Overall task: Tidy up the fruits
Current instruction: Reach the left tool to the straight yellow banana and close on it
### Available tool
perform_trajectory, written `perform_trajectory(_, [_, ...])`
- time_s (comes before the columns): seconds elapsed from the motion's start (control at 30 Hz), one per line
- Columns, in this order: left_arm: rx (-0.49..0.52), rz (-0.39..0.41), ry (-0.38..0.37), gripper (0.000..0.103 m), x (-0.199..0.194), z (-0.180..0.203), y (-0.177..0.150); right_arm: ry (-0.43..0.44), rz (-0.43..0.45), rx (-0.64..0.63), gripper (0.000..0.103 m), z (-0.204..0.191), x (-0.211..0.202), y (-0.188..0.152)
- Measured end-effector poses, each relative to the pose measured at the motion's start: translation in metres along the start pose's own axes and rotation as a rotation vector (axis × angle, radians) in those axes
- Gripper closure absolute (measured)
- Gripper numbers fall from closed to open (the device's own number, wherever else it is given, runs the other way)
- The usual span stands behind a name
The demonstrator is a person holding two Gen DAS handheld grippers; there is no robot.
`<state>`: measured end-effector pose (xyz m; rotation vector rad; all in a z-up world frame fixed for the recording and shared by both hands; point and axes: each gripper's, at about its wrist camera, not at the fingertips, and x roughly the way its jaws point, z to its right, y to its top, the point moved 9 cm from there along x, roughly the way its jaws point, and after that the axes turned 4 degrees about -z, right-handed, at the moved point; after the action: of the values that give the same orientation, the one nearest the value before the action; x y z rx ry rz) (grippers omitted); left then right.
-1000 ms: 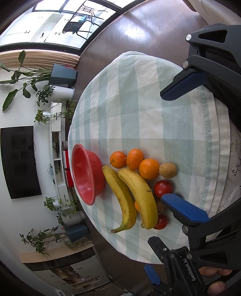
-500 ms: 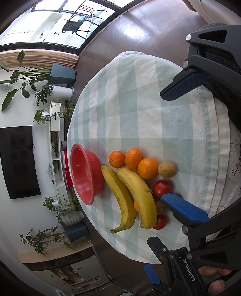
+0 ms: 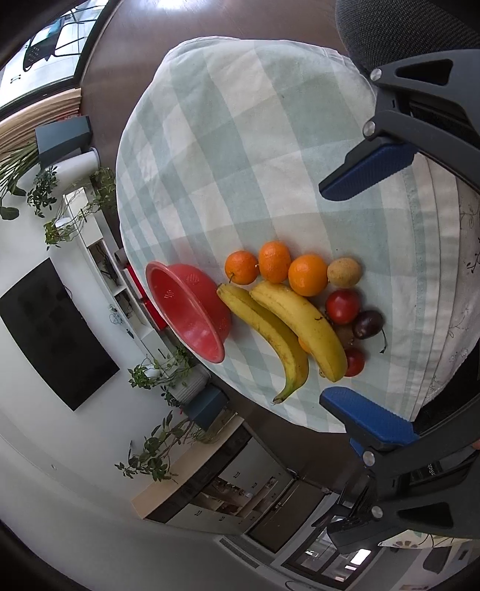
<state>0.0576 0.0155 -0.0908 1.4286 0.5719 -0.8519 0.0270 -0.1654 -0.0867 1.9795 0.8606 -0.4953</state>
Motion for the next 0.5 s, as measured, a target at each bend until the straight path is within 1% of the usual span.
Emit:
perform_trajectory(0.07, [-0.021, -0.005, -0.036, 0.000, 0.002, -0.003, -0.001, 0.028, -0.025, 0.052, 0.000, 0.007, 0.000, 0.001])
perform_trajectory(0.1, [-0.017, -0.017, -0.040, 0.000, 0.004, -0.003, 0.000, 0.041, -0.030, 0.073, 0.000, 0.010, -0.001, 0.001])
perform_trajectory(0.17, [0.017, -0.034, -0.029, 0.000, 0.009, -0.002, 0.002, 0.036, -0.026, 0.079, 0.001, 0.014, -0.003, 0.003])
perform_trajectory(0.2, [0.040, -0.030, -0.035, 0.000, 0.008, 0.001, 0.005, 0.040, -0.027, 0.079, 0.001, 0.013, -0.004, 0.002])
perform_trajectory(0.3, [0.130, -0.001, -0.065, 0.000, -0.001, 0.016, 0.019, 0.036, -0.050, 0.083, 0.001, 0.013, -0.005, 0.005])
perform_trajectory(0.4, [0.249, 0.038, -0.100, 0.000, -0.014, 0.031, 0.046, 0.016, -0.084, 0.074, 0.001, 0.016, 0.001, 0.006])
perform_trajectory(0.43, [0.294, 0.047, -0.101, 0.000, -0.017, 0.035, 0.056, 0.015, -0.090, 0.072, 0.001, 0.020, 0.006, 0.008])
perform_trajectory(0.5, [0.410, 0.032, -0.082, 0.000, -0.017, 0.047, 0.076, 0.027, -0.098, 0.075, 0.001, 0.020, 0.007, 0.007])
